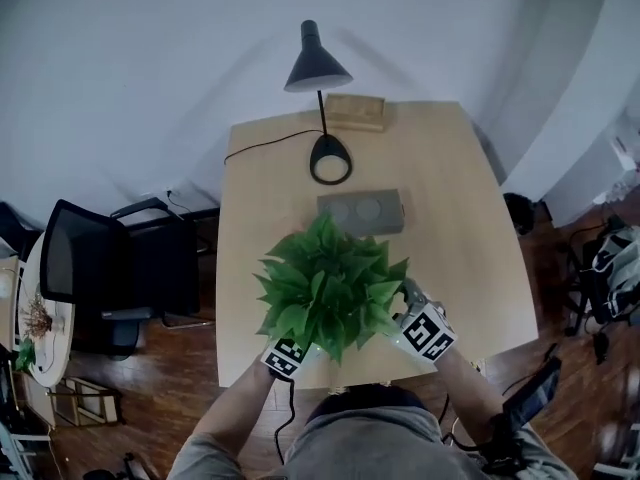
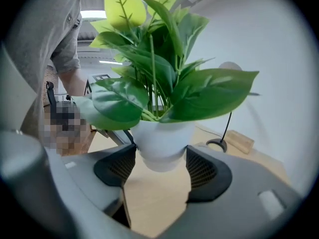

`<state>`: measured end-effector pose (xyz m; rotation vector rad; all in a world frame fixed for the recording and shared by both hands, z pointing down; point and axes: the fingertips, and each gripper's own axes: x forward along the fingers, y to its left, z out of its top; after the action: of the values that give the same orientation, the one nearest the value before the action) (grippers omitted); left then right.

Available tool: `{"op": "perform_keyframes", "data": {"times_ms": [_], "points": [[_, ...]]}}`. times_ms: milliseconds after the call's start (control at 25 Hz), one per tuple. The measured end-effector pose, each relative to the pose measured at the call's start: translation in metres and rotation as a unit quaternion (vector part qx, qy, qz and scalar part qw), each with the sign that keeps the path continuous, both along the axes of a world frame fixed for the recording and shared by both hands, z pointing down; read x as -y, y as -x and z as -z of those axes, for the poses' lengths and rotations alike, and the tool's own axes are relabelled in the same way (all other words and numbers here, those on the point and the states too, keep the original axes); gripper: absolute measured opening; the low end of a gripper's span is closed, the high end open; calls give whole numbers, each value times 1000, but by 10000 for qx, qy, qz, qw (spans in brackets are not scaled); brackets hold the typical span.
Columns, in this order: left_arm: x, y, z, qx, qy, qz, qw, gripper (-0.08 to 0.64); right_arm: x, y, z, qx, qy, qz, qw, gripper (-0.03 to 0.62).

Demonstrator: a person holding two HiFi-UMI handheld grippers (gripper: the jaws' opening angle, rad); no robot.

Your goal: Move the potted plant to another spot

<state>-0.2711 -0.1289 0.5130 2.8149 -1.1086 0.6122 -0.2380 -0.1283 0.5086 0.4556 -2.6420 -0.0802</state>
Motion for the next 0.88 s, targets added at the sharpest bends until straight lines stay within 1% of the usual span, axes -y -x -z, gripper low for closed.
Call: {"op": "perform_keyframes", "data": {"times_ms": [160,320,480,640,760,880], "points": [[13,2,46,-20,-298,-15,9996,325,14,3,45,110,-255,17,9996,311],[18,3,71,2,-462,-85,9989,324,18,4,71,147,-461,-67,9988,311],[19,1,76,25,-533,-263,9982,324,17,2,75,153,-481,-257,9984,311],[20,-11,70,26,-520,-456,9976,324,17,-11,70,145,-439,-472,9978,311],[27,-32,70,43,-510,-620,9968,324,23,-30,69,124,-458,-652,9967,311],[36,-59,66,58,-485,-734,9961,322,32,-58,66,147,-412,-780,9960,311]]}}
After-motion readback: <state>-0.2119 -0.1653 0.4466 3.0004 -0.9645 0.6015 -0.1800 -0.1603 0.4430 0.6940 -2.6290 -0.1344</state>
